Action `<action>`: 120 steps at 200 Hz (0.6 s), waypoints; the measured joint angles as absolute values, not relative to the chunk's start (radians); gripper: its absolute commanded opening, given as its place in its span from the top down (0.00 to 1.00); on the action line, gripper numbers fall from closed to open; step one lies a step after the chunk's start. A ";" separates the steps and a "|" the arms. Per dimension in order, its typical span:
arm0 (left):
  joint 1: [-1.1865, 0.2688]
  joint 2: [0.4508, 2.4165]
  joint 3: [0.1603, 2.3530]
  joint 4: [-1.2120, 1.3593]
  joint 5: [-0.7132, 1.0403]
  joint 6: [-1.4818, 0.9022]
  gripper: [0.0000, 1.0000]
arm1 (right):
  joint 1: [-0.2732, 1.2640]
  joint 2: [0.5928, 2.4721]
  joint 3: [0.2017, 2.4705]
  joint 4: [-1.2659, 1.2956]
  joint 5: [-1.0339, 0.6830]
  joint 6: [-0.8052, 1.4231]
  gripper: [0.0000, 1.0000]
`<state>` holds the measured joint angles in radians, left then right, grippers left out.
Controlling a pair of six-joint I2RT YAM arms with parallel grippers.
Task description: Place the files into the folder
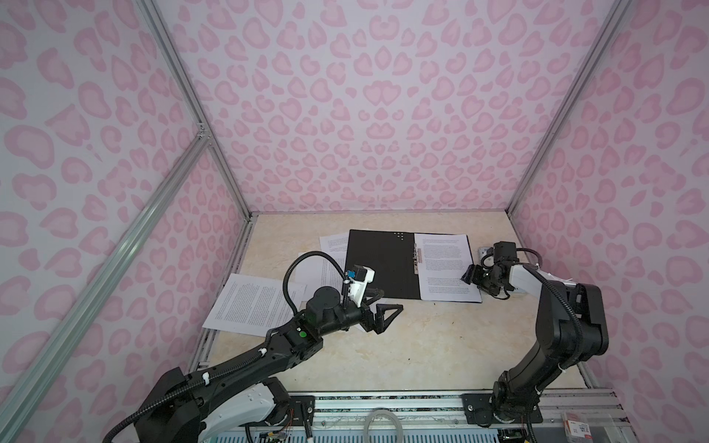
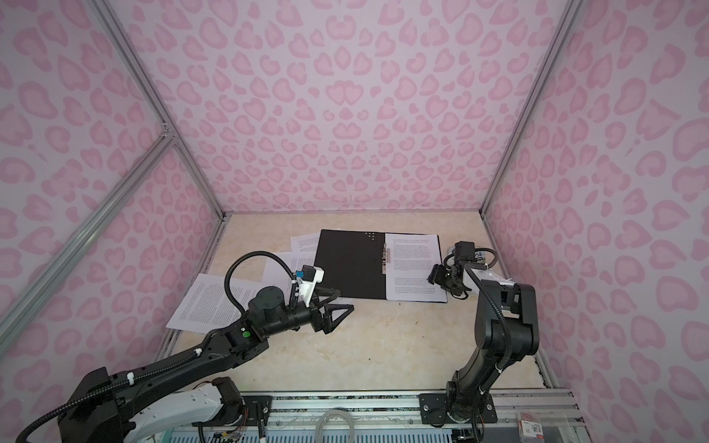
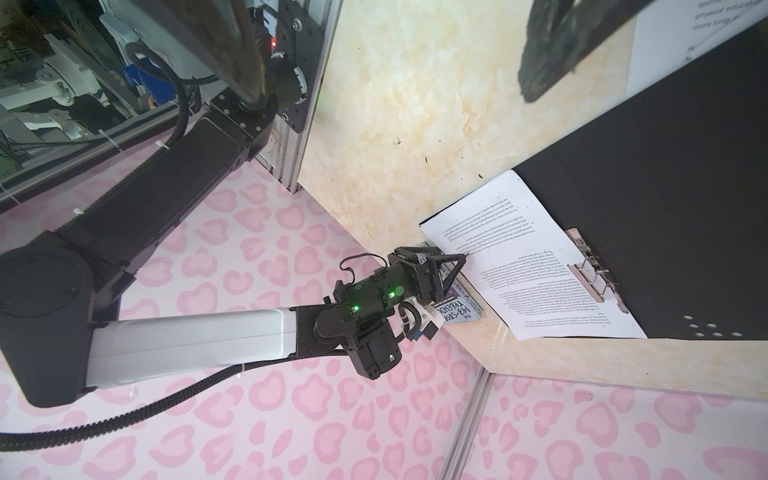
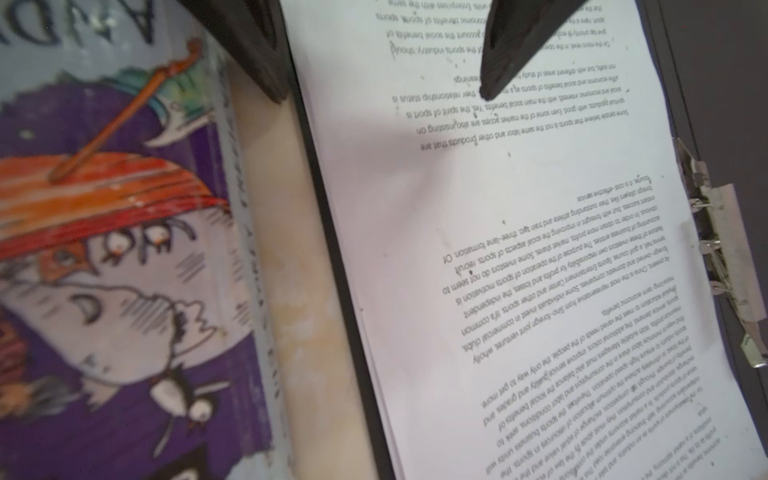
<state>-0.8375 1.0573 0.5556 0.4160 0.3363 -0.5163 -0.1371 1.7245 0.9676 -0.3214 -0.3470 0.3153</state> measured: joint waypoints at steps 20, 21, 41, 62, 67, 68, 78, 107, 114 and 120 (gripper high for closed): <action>-0.838 1.058 0.556 0.416 0.336 -0.516 0.03 | -0.136 1.697 0.955 -0.336 -0.340 0.320 0.27; -0.838 1.058 0.556 0.416 0.336 -0.516 0.03 | -0.136 1.695 0.954 -0.336 -0.340 0.320 0.27; -0.838 1.060 0.556 0.416 0.336 -0.516 0.03 | -0.136 1.680 0.948 -0.332 -0.337 0.319 0.27; -0.838 1.064 0.556 0.416 0.336 -0.516 0.03 | -0.134 1.678 0.938 -0.329 -0.340 0.320 0.27; -0.838 1.064 0.556 0.416 0.336 -0.516 0.03 | -0.133 1.679 0.938 -0.330 -0.341 0.320 0.27; -0.838 1.064 0.556 0.416 0.336 -0.516 0.03 | -0.133 1.680 0.938 -0.329 -0.342 0.320 0.27; -0.838 1.064 0.556 0.416 0.336 -0.516 0.03 | -0.133 1.687 0.939 -0.327 -0.342 0.320 0.27; -0.838 1.064 0.556 0.416 0.336 -0.516 0.03 | -0.133 1.703 0.938 -0.315 -0.348 0.318 0.27; -0.838 1.064 0.556 0.416 0.336 -0.516 0.03 | -0.133 1.703 0.937 -0.311 -0.348 0.318 0.27; -0.838 1.064 0.556 0.416 0.336 -0.516 0.03 | -0.133 1.703 0.935 -0.308 -0.348 0.318 0.27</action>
